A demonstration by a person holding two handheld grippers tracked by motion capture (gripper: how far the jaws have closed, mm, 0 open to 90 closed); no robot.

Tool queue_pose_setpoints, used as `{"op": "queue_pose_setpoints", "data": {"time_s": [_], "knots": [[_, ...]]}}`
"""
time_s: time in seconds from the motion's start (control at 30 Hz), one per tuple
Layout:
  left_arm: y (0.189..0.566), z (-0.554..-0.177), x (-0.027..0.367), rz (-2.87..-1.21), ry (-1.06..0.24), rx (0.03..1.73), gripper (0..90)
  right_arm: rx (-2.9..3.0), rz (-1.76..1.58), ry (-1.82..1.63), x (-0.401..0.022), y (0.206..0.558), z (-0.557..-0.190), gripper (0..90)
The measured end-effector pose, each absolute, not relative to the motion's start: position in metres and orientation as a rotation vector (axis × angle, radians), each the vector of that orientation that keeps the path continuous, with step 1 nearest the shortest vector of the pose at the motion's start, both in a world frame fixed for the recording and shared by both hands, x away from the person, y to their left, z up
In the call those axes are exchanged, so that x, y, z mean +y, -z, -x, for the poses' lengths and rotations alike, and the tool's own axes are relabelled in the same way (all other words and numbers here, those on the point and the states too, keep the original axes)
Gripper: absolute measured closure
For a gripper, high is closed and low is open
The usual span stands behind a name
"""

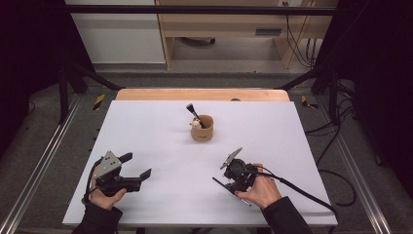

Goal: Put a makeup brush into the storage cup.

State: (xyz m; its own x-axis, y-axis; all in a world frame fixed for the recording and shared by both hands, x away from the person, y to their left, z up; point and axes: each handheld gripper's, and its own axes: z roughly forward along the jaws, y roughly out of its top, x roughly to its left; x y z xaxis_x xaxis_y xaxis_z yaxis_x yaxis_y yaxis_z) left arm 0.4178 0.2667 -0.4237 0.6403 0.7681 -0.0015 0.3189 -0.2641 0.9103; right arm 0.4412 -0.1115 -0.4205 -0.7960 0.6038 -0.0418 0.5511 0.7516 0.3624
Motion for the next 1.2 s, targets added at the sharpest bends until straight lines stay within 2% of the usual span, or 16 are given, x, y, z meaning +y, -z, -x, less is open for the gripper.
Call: {"op": "queue_pose_setpoints", "data": {"time_s": [1.2], "knots": [[0.424,-0.418,0.266,-1.853,-0.557,0.866,9.3,2.924,-0.908,-0.289,-0.103,0.447,-0.445,83.7]]}}
